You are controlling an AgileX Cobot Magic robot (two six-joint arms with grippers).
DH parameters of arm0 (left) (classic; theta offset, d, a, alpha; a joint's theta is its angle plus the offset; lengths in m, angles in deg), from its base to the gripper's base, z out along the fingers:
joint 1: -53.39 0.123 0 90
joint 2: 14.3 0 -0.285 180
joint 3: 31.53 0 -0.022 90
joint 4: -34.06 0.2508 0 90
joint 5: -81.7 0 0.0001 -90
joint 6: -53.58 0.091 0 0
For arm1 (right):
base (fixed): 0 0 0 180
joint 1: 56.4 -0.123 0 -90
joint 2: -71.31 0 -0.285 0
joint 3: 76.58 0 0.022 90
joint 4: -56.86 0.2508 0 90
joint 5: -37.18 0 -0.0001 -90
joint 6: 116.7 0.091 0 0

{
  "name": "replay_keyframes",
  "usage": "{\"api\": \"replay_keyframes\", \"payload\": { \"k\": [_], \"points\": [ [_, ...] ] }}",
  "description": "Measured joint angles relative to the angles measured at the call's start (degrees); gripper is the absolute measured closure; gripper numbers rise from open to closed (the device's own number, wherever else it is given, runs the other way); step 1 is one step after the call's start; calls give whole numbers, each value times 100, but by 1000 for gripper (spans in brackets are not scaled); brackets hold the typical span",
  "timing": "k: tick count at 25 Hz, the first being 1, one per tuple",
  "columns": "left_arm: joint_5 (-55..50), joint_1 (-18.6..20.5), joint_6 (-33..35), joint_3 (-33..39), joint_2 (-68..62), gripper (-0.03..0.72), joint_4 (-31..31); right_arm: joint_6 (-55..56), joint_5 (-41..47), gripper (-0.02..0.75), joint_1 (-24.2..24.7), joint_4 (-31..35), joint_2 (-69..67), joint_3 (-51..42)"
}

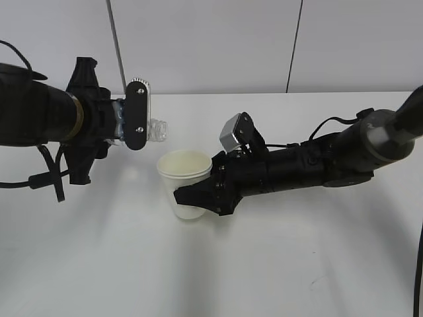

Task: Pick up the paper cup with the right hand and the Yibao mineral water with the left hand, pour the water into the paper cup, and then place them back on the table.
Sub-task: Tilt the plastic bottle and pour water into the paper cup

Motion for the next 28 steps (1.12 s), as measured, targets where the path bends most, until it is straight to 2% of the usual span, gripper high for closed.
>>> {"api": "replay_keyframes", "payload": {
  "k": [28],
  "points": [
    [-101,0,0,0,0,335,292,14,10,246,0,-88,-10,0]
  ]
}}
